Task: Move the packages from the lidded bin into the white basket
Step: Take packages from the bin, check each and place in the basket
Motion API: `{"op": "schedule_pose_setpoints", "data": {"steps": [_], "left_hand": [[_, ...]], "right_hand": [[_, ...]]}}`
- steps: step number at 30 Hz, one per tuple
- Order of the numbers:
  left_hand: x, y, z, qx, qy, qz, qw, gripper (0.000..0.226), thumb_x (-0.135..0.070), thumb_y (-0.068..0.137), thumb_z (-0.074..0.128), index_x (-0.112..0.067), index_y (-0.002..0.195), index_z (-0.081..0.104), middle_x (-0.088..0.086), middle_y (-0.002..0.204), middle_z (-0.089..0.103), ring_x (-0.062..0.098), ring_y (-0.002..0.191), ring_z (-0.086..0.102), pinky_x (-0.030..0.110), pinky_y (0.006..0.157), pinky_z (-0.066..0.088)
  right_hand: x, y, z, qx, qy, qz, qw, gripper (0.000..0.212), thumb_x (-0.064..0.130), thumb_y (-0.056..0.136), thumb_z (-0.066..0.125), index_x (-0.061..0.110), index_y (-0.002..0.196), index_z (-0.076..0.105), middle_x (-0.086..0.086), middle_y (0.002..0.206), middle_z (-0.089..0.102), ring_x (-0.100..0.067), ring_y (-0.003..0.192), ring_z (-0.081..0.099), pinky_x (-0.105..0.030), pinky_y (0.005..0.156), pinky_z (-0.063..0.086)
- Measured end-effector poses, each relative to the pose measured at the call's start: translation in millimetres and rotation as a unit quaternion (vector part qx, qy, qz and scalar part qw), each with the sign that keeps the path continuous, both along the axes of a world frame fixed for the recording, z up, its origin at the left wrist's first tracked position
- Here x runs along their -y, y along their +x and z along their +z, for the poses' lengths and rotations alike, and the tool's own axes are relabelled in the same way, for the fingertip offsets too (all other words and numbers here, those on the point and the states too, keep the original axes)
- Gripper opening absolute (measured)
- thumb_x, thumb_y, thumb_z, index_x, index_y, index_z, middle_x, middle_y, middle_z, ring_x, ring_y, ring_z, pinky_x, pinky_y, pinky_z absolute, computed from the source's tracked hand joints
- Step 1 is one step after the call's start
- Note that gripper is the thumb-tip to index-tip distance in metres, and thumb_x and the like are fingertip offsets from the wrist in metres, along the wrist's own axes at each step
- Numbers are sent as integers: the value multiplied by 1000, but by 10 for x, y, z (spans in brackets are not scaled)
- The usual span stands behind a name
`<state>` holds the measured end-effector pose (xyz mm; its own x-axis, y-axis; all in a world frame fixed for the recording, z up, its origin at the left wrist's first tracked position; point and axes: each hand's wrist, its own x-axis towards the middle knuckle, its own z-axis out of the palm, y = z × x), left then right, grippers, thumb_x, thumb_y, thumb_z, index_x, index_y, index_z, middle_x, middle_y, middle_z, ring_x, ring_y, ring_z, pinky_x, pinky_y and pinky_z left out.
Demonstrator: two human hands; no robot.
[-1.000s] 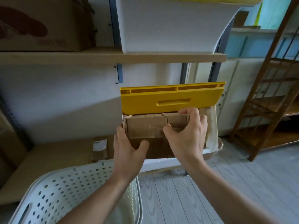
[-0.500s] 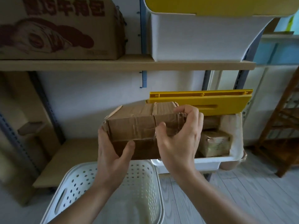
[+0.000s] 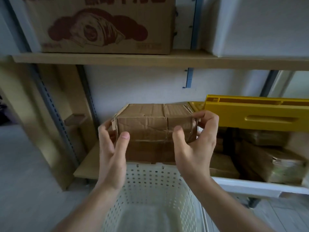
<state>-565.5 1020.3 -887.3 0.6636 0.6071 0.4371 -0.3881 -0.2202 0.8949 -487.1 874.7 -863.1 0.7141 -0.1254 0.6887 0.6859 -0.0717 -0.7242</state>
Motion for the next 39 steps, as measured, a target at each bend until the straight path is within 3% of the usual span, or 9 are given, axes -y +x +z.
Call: {"op": "schedule_pose_setpoints", "data": {"steps": [3,5,10,13,18,24,27,31,39], "left_hand": [[-130,12,93,-5,-161,-35,986,65,-70,87,56,-15,120,66,15,121,70,36,117,65,63,105,48],[-216,29,149,-40,-262,-73,961,71,-73,88,39,-18,103,81,12,109,77,28,102,75,52,89,59],[-397,168,72,-93,-289,-24,952,45,-50,86,71,-17,117,71,18,113,74,35,98,75,60,90,57],[-432,212,-66,-86,-304,7,949,52,-47,83,68,-12,120,62,27,117,66,44,106,69,61,88,55],[-389,264,-131,-16,-223,14,975,21,-37,73,71,-29,85,56,9,95,60,34,95,60,53,85,50],[-444,330,-124,37,-57,-3,998,37,-40,69,68,-37,105,58,-4,101,69,23,101,67,45,87,56],[-485,335,-160,41,-64,-12,997,44,-41,68,66,-35,111,58,-8,104,70,17,102,68,36,82,57],[-481,311,-204,23,-65,-44,997,52,-37,73,61,-34,125,57,-5,115,70,15,111,67,28,81,58],[-596,293,-146,21,-37,-73,996,49,-37,72,53,-48,117,68,-2,119,69,27,118,61,51,98,51]], "right_hand": [[-131,91,-52,-5,7,10,1000,37,18,78,67,22,109,47,2,102,50,-14,96,52,-22,80,44],[-201,132,-104,-11,14,26,999,35,16,78,65,20,108,48,2,101,51,-12,95,53,-16,77,42],[-298,166,-205,-53,53,85,994,19,14,87,61,15,102,51,7,94,51,0,84,52,-14,72,43],[-298,253,-211,-111,103,166,974,12,26,93,62,19,95,53,2,87,51,-7,80,50,-22,73,44],[-265,465,-283,-248,182,212,928,12,35,89,63,25,88,56,-3,86,49,-25,86,45,-42,82,42],[-241,643,-429,-440,173,297,830,30,26,99,56,17,127,60,-12,118,70,-30,104,69,-43,79,57],[-202,681,-433,-463,144,357,799,36,33,99,57,19,132,57,-10,118,71,-26,99,71,-39,68,58],[-145,751,-450,-474,122,385,783,43,33,94,62,23,135,54,-12,126,67,-29,103,68,-47,76,58],[-66,807,-445,-477,146,423,757,70,30,76,76,9,138,52,-18,134,65,-36,118,66,-51,87,60]]}}
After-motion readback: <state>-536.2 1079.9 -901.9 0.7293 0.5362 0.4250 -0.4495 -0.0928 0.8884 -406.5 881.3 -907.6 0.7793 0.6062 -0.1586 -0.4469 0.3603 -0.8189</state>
